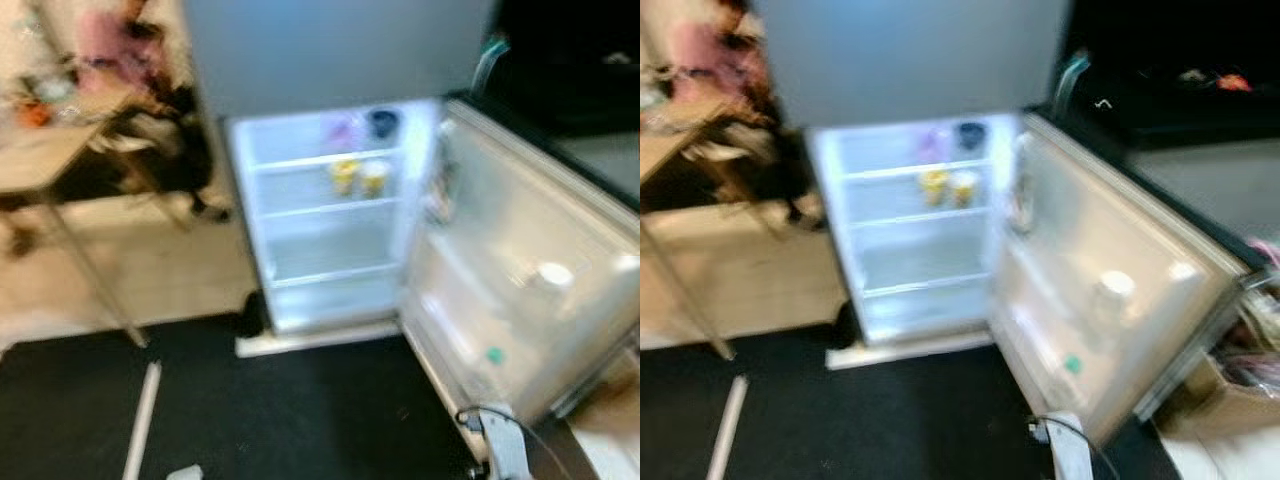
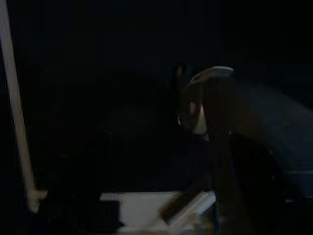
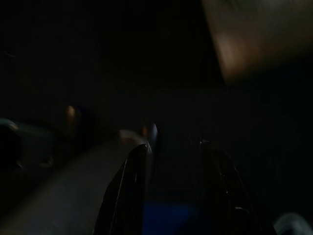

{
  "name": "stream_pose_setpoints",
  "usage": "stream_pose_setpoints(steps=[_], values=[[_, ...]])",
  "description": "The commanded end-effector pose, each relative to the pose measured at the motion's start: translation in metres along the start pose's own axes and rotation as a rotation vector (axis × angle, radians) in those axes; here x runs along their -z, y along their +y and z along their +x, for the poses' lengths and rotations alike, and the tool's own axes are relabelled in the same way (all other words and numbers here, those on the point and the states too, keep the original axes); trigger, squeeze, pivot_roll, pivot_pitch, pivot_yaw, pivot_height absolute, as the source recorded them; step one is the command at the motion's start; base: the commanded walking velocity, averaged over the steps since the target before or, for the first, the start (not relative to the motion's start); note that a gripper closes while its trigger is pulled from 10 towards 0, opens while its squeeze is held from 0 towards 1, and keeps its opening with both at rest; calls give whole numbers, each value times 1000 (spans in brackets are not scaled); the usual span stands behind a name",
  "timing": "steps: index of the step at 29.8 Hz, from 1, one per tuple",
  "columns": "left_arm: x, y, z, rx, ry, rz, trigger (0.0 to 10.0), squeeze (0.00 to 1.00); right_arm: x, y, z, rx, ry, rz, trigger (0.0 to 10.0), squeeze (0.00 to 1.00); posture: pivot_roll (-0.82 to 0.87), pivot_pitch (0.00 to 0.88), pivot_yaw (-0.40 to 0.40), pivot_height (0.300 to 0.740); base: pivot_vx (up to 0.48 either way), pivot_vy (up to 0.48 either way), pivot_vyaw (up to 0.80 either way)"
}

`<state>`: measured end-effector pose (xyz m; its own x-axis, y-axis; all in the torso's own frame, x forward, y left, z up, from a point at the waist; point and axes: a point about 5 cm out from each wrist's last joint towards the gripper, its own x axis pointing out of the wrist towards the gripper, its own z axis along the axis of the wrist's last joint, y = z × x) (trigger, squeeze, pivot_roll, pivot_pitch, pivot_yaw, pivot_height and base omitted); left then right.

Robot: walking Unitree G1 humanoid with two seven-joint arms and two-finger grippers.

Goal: Restocking fridge

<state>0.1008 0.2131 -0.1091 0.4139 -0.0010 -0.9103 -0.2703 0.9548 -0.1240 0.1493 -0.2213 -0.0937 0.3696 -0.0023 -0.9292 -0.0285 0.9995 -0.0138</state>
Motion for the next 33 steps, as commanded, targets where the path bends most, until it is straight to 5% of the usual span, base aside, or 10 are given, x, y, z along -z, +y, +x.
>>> stream_pose_setpoints(steps=[1, 8, 15, 25, 30, 33], values=[[5, 7, -2, -12, 14, 5, 10000, 0, -4, 2, 0, 1, -15, 7, 10000, 0, -26, 0, 46, 740, 0, 0, -763], [5, 6, -2, 11, 14, 1, 10000, 0, -4, 1, 0, 17, -18, 13, 10000, 0, -23, 0, 46, 740, 0, 0, 0], [6, 3, -2, 23, 28, 19, 10000, 0, -6, -5, 0, 57, -26, 20, 10000, 0, -19, 0, 39, 740, 0, -480, 0], [7, -2, 0, 26, 28, 2, 10000, 0, -2, -29, -6, 213, 27, 20, 10000, 0, -20, 0, 35, 740, 0, -48, 0], [7, -3, 0, 28, 30, -2, 10000, 0, 6, -46, -11, 333, 51, 88, 10000, 0, -20, 0, 35, 740, 0, 0, 0], [8, -2, -1, 27, 31, -4, 10000, 0, -1, -70, -19, 463, -12, 246, 10000, 0, -19, 0, 38, 740, 0, 0, 0]])
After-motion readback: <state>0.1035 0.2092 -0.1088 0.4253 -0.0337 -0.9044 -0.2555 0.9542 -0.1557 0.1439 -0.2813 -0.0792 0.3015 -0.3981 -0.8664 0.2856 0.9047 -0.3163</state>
